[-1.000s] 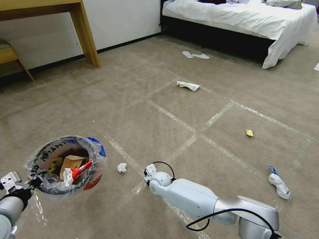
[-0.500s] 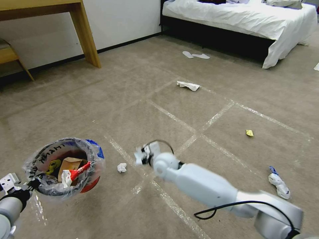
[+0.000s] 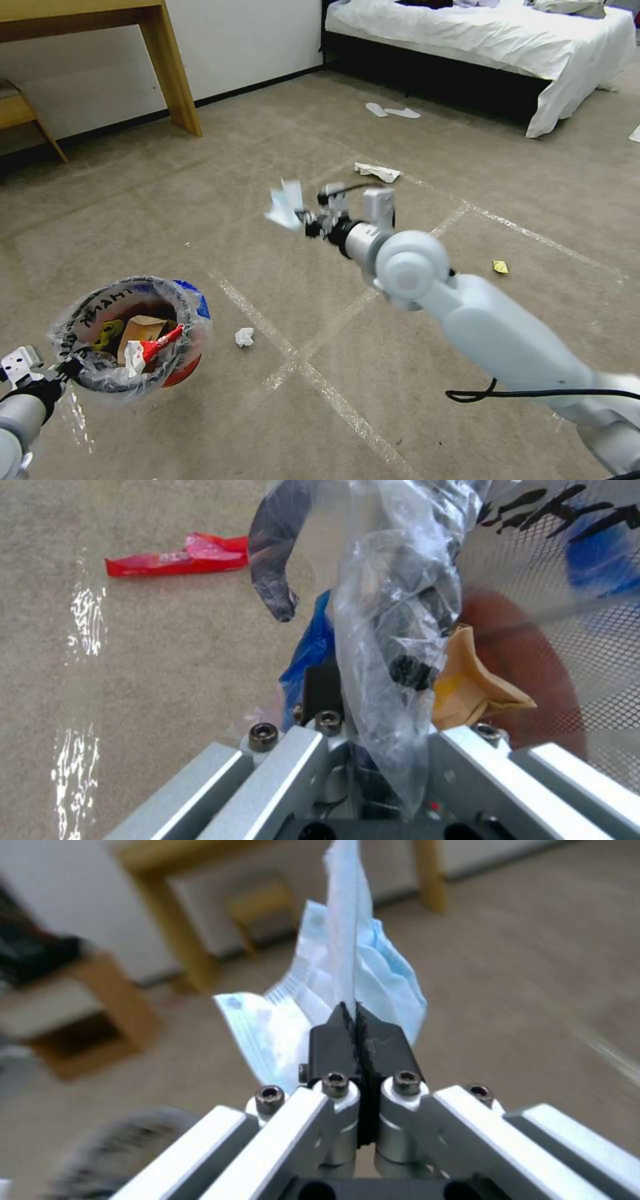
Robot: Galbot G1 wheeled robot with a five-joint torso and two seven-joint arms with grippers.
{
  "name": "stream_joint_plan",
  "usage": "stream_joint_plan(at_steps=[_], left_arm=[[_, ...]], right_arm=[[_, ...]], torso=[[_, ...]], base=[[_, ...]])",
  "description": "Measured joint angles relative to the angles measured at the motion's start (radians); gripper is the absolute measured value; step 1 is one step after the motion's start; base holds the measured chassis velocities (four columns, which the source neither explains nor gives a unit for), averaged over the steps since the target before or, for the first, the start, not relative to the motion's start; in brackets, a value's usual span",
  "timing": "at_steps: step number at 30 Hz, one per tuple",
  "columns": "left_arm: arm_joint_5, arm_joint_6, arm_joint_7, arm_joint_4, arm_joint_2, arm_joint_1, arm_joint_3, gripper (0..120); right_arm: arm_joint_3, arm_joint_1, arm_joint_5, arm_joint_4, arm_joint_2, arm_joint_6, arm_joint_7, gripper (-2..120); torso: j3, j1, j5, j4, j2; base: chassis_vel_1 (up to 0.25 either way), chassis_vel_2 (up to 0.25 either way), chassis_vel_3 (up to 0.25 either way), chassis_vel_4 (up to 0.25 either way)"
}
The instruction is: Pick up the trash bin and place the garbage on the floor into it.
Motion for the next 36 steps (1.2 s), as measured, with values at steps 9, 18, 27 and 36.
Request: stream_joint_plan(at_steps=[9,18,27,36], left_arm=[[0.001,0.002,-0.003,-0.013,-0.007,0.0,0.007,0],[0.004,0.004,-0.005,-0.023,-0.021,0.002,0.011,0],[0.005,0.008,-0.009,-0.024,-0.014,-0.007,0.021,0],[0.001,0.009,-0.011,-0.022,-0.009,-0.012,0.025,0]], right_arm=[[-0.062,0.067,0.122,0.065,0.029,0.048,-0.046,0],[-0.271,0.169,0.187,0.035,0.157,0.041,-0.008,0],[-0.451,0.203,0.211,-0.027,0.305,-0.06,0.158,0],[-0.481,0.208,0.238,-0.098,0.355,-0.13,0.262,0]], torso=[[0.0,0.0,-0.0001,0.0001,0.0],[0.0,0.0,-0.0005,0.0002,0.0],[0.0,0.0,-0.0004,0.0002,0.0],[0.0,0.0,-0.0003,0.0001,0.0]], base=[[0.0,0.0,0.0,0.0],[0.0,0.0,0.0,0.0],[0.0,0.0,0.0,0.0],[0.0,0.0,0.0,0.0]])
